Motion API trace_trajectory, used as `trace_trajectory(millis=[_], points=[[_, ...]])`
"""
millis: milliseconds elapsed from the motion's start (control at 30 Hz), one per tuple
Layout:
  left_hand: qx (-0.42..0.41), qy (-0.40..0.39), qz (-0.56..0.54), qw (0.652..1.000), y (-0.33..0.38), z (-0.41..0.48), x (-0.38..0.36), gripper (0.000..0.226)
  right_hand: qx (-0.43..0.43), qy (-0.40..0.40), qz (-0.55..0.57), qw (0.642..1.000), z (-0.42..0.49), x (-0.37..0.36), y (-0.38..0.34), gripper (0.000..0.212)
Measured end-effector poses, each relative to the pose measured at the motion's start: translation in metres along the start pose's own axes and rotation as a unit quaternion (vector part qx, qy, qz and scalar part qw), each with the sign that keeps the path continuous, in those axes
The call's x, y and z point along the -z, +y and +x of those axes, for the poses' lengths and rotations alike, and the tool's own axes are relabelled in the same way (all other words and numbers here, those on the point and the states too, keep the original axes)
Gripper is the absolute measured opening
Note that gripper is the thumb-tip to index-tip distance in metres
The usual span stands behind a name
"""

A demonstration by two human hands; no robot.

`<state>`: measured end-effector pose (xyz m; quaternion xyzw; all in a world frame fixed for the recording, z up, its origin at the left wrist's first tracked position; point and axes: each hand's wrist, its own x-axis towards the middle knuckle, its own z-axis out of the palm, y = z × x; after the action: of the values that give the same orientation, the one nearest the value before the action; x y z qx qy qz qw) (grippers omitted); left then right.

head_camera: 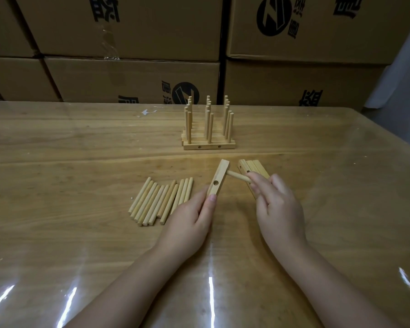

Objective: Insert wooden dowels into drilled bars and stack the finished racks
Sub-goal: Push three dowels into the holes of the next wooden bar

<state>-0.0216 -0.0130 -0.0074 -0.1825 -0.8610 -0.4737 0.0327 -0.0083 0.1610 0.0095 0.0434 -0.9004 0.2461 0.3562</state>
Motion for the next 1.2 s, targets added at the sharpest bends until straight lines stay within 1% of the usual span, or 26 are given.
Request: trace_trajectory(millis=[133, 233, 433, 600, 833, 933, 1067, 1200], points=[[0.002, 0.000, -0.001, 1.000, 0.000, 0.000, 0.001, 0.052, -0.020, 0.002, 0.045, 0.999, 0.000, -0.003, 0.001, 0.018], [0.005, -0.004, 0.004, 1.000, 0.000, 0.000, 0.001, 0.046, -0.014, 0.005, 0.042, 0.999, 0.000, -0.003, 0.002, 0.014], [0.008, -0.008, 0.021, 1.000, -0.001, 0.000, 0.001, 0.038, -0.020, 0.002, 0.041, 0.999, 0.001, -0.001, 0.002, 0.013], [0.011, -0.002, 0.020, 1.000, 0.000, -0.001, 0.002, 0.042, -0.046, -0.022, 0.046, 0.998, 0.000, -0.001, 0.004, 0.014], [0.017, 0.001, 0.014, 1.000, -0.002, 0.000, 0.004, 0.042, -0.051, -0.048, 0.062, 0.996, 0.000, -0.004, 0.010, 0.016], [0.030, -0.009, -0.015, 0.999, -0.002, 0.001, 0.005, 0.038, -0.063, -0.041, 0.118, 0.990, 0.001, -0.005, 0.011, 0.018], [0.048, -0.016, -0.068, 0.996, 0.001, 0.002, 0.007, 0.030, -0.098, -0.007, 0.227, 0.969, 0.003, -0.004, 0.010, 0.033], [0.078, 0.009, -0.115, 0.990, 0.003, 0.003, 0.008, 0.037, -0.103, 0.021, 0.251, 0.962, 0.004, -0.001, 0.013, 0.033]])
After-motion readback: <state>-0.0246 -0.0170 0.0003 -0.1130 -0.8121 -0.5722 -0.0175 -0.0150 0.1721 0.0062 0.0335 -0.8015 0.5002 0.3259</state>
